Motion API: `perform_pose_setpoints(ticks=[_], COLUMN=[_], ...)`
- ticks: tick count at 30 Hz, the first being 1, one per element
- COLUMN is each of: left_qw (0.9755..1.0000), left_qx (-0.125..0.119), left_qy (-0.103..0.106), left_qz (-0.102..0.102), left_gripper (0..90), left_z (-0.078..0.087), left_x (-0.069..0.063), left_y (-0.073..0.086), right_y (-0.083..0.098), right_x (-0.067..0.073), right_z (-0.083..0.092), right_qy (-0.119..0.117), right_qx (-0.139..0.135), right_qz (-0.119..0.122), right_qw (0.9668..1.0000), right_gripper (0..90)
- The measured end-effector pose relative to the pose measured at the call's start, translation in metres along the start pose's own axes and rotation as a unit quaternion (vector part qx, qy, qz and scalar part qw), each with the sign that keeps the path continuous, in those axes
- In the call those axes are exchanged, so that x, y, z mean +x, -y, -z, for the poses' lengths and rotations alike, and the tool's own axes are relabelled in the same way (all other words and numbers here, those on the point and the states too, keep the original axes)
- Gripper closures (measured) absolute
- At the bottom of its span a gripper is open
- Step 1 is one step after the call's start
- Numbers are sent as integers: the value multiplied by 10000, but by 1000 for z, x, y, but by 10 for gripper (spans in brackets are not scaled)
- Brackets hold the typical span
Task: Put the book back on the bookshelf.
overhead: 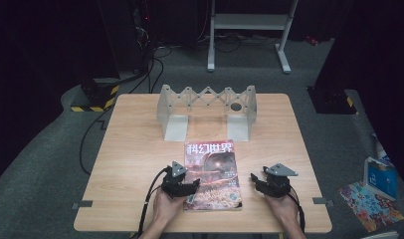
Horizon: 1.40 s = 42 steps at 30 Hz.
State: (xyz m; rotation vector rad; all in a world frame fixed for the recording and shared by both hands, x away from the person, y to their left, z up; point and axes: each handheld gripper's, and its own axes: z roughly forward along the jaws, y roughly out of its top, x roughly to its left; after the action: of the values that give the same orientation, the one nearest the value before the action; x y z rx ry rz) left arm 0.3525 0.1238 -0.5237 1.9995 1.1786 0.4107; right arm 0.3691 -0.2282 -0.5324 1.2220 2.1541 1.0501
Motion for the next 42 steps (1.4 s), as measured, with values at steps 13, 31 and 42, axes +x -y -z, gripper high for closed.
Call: perform_pose_setpoints(ticks=[13,31,42], left_qw=[9999,9994,9993], left_qx=[97,-320,-348], left_qy=[36,26,22], left_qz=[-58,-92,-116], left_gripper=[320,299,304], left_z=[-14,-20,-20], left_x=[16,21,22], left_y=[-17,-12,-11], right_y=[-30,-74,-101], right_x=[9,32,25], right_z=[18,-31,-50], right_qy=[-534,-1056,-1046], right_qx=[319,1711,2357], right_qz=[-679,-1083,-1484], right_qw=[9958,9736,9547], right_gripper=[450,499,562])
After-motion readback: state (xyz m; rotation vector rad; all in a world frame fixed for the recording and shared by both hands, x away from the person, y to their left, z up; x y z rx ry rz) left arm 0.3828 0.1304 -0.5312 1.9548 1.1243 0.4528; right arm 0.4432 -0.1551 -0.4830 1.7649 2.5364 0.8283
